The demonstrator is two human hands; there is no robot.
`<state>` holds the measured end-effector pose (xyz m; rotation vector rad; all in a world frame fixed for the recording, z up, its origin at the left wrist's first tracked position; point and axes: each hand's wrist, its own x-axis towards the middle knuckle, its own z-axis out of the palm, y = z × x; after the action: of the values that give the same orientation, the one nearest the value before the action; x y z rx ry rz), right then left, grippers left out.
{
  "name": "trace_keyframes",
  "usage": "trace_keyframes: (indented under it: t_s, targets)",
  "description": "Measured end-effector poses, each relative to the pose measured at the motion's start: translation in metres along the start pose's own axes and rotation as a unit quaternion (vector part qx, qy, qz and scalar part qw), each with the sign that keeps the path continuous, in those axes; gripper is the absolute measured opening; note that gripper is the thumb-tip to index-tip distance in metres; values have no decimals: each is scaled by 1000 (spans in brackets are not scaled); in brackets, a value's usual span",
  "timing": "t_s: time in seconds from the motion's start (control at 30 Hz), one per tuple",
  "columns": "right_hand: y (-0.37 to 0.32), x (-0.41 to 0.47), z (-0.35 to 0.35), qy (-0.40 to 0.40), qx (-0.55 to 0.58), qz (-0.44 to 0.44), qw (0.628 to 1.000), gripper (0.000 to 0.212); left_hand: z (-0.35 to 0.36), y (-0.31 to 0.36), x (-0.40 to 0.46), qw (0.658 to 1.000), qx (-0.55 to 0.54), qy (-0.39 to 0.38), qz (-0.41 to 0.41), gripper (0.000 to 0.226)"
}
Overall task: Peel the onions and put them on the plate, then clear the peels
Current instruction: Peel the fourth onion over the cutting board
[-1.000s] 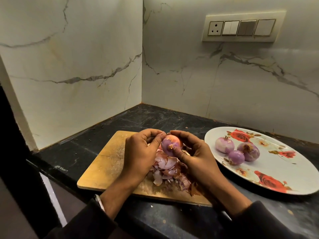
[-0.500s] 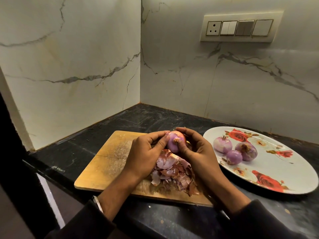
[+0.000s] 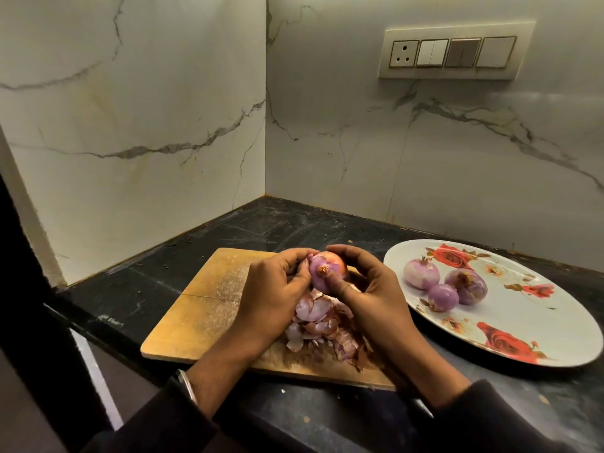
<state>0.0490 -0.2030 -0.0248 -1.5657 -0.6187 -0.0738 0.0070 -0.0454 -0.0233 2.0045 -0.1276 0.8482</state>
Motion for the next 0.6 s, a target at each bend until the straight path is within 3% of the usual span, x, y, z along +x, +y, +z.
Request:
trace_keyframes:
  t_s: [0.43,0.6]
  targets:
    - [-3,1,-2,-31,109,45,992,38,-2,-4,5,989,-112,24,-93,22]
    - [-4,3,-1,-30,171,75,982,37,-2,-1,3,995,-62,39,-66,25]
